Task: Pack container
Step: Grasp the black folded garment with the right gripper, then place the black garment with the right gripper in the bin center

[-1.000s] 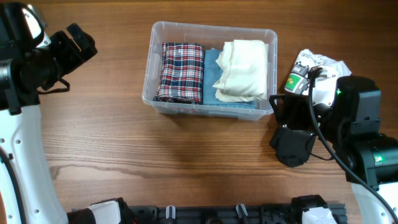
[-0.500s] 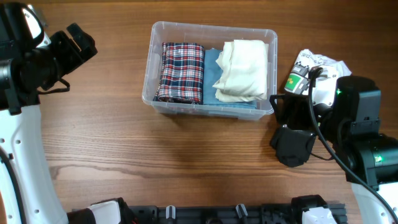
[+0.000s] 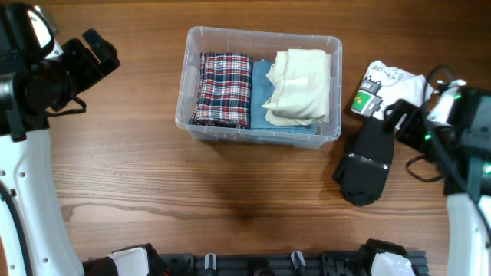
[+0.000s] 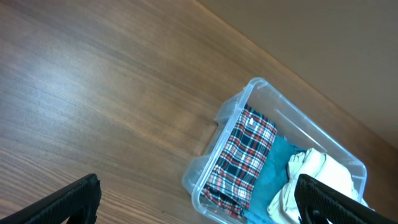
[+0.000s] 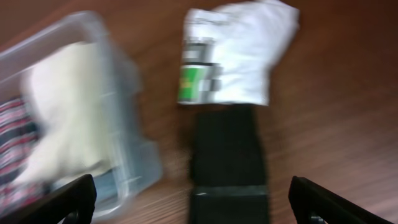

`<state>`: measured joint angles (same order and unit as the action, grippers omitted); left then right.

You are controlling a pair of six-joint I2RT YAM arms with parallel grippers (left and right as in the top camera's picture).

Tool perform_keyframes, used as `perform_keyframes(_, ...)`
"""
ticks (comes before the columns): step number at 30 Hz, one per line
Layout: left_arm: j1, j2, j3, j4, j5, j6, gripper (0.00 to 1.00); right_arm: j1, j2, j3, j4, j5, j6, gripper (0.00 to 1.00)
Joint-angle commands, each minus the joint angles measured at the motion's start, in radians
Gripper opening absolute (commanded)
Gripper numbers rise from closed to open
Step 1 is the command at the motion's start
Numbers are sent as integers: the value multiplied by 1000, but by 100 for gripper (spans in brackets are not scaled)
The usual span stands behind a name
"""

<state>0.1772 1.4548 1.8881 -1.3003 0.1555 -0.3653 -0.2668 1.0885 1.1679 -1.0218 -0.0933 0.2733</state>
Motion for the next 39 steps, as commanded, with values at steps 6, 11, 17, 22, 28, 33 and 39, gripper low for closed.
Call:
perform_keyframes(6,4,0,5,1,8,-10,100,-158,364,13,88,-137,-42,99)
perform_keyframes(11,4,0,5,1,8,-10,100,-158,560,11,109,-221,-144,100)
perform_keyframes(17,4,0,5,1,8,-10,100,-158,644,-114,133,-249,-212,100)
perform_keyframes(22,4,0,5,1,8,-10,100,-154,644,-280,321,-413,-209,100)
perform_keyframes(28,4,0,5,1,8,-10,100,-151,637,-400,481,-424,-143,52)
perform_keyframes(33,4,0,5,1,8,-10,100,-151,445,-303,319,-425,-143,38)
perform_keyframes(39,4,0,5,1,8,-10,100,-108,51,-24,152,-425,-138,31)
